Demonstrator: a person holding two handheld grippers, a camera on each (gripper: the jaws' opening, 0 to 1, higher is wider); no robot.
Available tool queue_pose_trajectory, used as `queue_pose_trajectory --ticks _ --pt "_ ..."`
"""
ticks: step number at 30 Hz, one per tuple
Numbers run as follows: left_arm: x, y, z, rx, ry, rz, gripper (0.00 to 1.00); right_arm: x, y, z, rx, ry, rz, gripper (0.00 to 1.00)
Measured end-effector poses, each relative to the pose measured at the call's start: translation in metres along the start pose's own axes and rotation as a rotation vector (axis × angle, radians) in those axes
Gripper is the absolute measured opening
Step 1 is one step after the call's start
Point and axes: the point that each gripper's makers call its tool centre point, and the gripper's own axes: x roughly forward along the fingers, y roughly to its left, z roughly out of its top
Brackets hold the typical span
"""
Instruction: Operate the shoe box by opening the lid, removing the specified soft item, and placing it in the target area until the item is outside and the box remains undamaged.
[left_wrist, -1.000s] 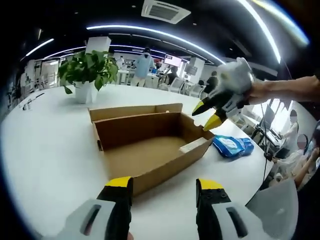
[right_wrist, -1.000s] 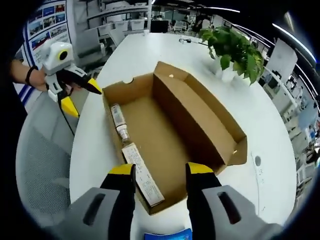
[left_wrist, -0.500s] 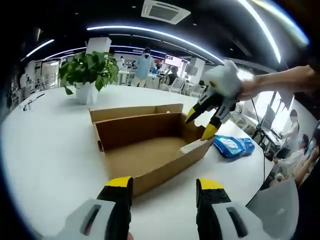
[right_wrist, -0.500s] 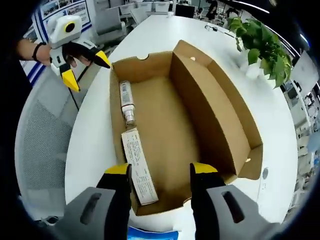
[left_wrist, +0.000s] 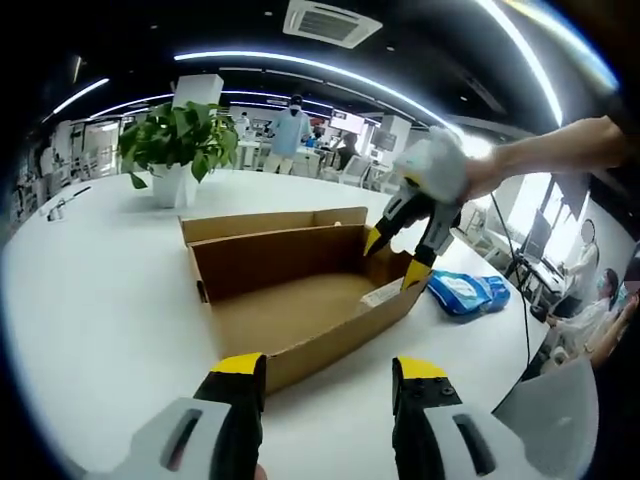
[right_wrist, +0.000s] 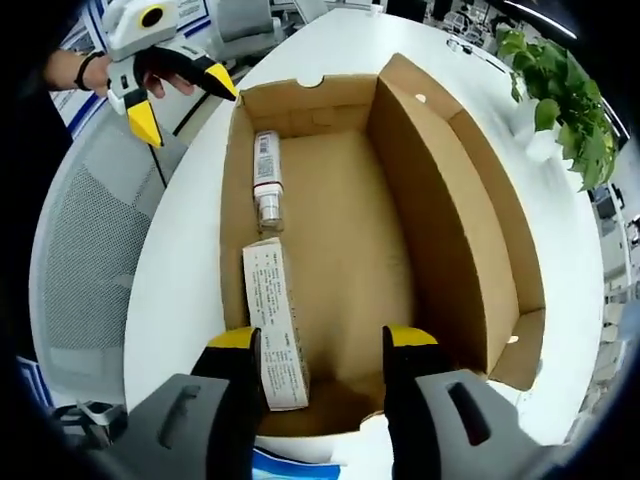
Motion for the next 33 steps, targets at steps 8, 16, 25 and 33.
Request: queue_pose_trajectory --ticks 8,16,25,33 --pt "0.001 0.0 -0.001 -0.001 0.002 0.001 0.51 -0.001 -0.005 -0.002 0.005 -0.001 -0.021 0.48" --pt "0.002 0.0 -0.001 0.001 0.003 0.0 0.51 -0.002 -0.007 -0.003 0.002 0.001 -0.031 0.48" --pt "0.002 0.001 -0.001 0.002 0.005 0.002 0.51 0.003 -0.002 0.009 0.021 -0.025 0.001 0.48" --pt "0.002 0.001 -0.001 0.001 0.003 0.004 0.51 0.007 0.003 0.012 -0.01 -0.006 0.037 0.46"
